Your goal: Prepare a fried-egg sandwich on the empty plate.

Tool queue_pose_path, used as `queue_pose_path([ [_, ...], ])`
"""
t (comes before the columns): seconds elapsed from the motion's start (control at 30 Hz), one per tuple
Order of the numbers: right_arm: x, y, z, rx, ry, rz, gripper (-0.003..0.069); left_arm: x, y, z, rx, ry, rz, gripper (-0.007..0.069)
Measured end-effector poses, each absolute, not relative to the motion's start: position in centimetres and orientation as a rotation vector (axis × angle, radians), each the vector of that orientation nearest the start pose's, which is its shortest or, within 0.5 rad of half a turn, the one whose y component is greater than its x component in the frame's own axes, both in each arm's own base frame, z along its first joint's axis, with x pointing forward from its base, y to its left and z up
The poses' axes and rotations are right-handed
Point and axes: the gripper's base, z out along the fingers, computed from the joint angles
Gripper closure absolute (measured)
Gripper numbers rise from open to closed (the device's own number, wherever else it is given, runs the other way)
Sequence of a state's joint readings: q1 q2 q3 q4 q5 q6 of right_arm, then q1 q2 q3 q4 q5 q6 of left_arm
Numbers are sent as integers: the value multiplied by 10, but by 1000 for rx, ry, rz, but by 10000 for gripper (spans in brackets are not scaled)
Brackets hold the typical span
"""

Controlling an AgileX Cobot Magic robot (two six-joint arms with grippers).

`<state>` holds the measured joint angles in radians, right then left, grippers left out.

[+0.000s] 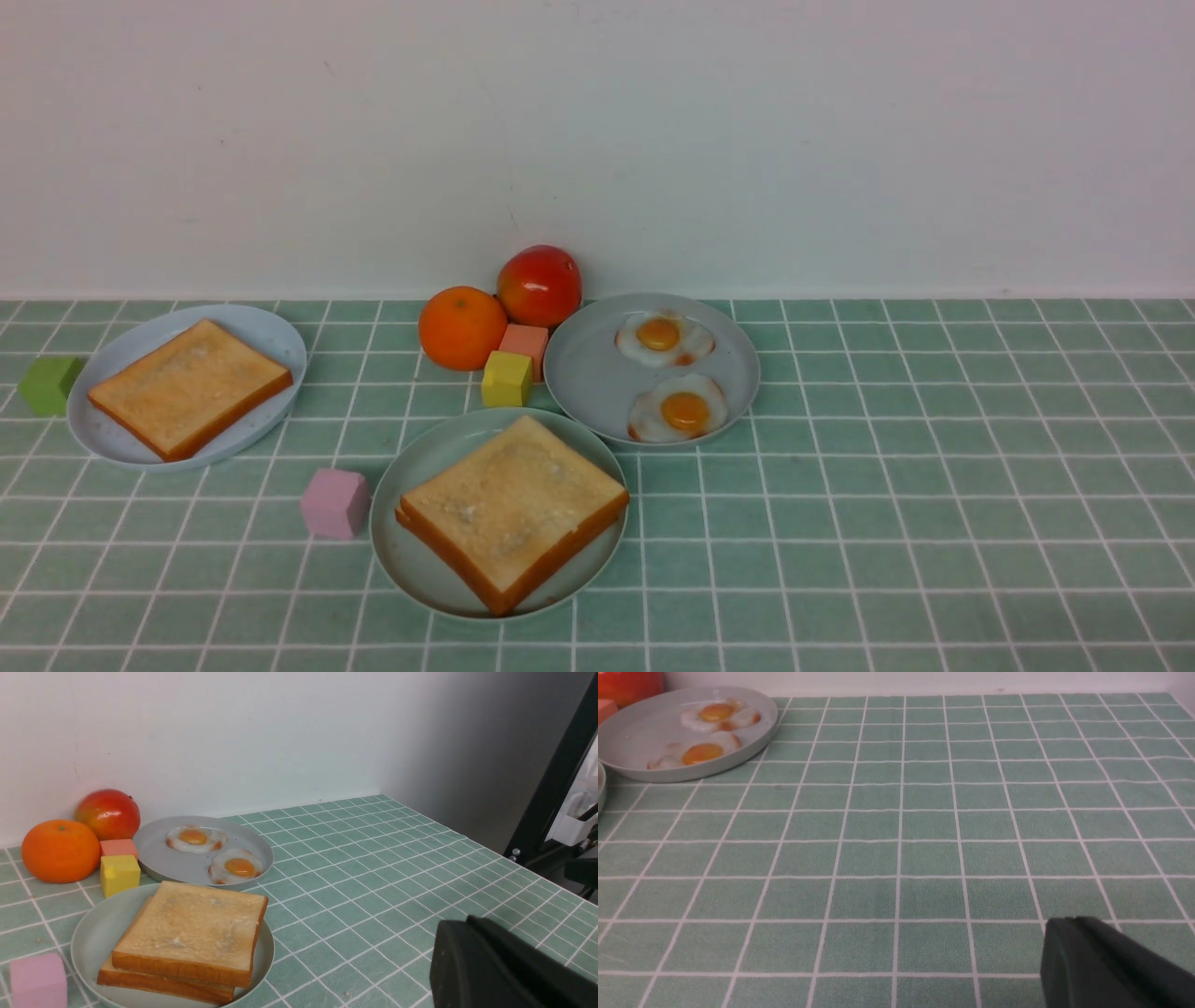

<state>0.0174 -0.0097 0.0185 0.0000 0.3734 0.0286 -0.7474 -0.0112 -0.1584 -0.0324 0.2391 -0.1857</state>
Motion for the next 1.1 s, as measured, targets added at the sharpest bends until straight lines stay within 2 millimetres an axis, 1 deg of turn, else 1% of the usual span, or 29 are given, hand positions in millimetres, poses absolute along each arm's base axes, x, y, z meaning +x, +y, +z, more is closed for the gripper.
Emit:
queue_pose_path([
  [0.17, 53, 1, 174, 10, 1866, 32, 664, 33, -31, 244, 425, 1547, -758, 624],
  [0.27, 53, 1, 174, 10, 1866, 32, 664, 37, -30, 240, 399, 1527, -674, 630],
  [0.4, 53, 1, 174, 14, 1867, 37, 662, 47, -22, 226, 232, 1502, -457, 638],
  [0.47, 53, 1, 174, 14, 1867, 37, 660, 50, -19, 219, 181, 1504, -402, 638],
  [0.5, 53, 1, 174, 14, 1867, 37, 659, 54, -13, 208, 81, 1530, -303, 638],
  [0.53, 53, 1, 174, 14, 1867, 37, 659, 54, -13, 207, 80, 1533, -304, 638],
  [0.57, 52, 1, 174, 14, 1868, 37, 659, 56, -9, 201, 4, 1559, -246, 638],
  [0.67, 52, 1, 174, 12, 1868, 30, 658, 56, -3, 189, -94, 1682, -169, 638],
  [0.7, 52, 1, 174, 15, 1868, 34, 657, 56, -2, 186, -107, 1718, -161, 638],
  [0.73, 52, 1, 174, 16, 1868, 34, 655, 54, -2, 177, -125, 1805, -147, 638],
  [0.8, 52, 1, 174, 18, 1868, 33, 655, 53, -1, 170, -135, 1874, -139, 638],
  [1.1, 52, 1, 174, 18, 1868, 34, 650, 53, -1, 170, -139, 1870, -142, 638],
])
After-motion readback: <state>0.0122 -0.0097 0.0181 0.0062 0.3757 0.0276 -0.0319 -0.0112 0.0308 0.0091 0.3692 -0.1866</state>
